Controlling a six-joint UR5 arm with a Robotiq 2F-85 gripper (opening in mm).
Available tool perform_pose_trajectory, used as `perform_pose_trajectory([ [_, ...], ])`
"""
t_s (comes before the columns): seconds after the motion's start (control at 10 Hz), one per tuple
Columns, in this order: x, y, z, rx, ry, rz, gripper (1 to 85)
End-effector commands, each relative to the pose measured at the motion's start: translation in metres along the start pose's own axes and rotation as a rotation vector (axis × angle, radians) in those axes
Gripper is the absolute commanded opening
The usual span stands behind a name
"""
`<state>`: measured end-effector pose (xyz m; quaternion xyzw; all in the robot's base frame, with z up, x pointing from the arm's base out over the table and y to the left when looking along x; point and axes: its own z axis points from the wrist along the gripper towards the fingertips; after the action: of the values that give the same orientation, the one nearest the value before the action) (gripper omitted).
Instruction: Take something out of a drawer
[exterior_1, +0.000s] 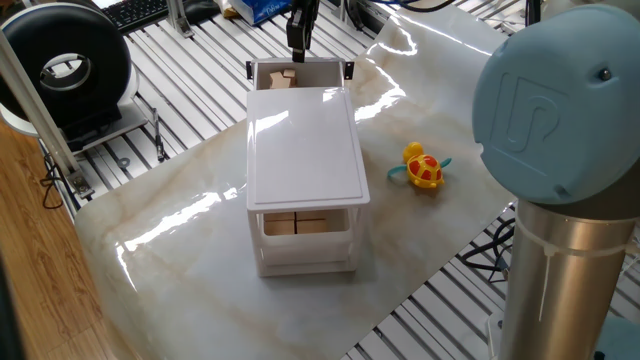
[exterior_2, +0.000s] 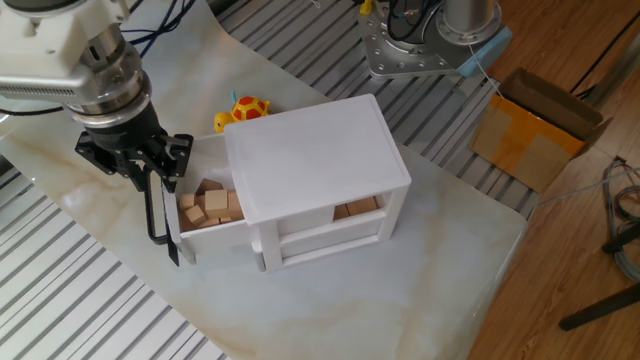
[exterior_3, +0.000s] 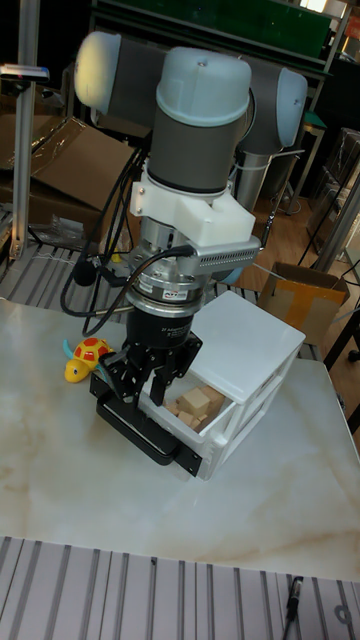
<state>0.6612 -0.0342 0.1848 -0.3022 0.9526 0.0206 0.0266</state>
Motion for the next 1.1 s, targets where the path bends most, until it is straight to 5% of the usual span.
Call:
perform_pose_trajectory([
  [0.0,0.002,0.002,-0.004,-0.013,-0.004,0.007,39.3],
  [0.7,0.0,0.017,-0.01,-0.002,-0.023,0.06,39.3],
  [1.0,-0.011,0.018,-0.01,-0.005,-0.067,0.069,46.0],
])
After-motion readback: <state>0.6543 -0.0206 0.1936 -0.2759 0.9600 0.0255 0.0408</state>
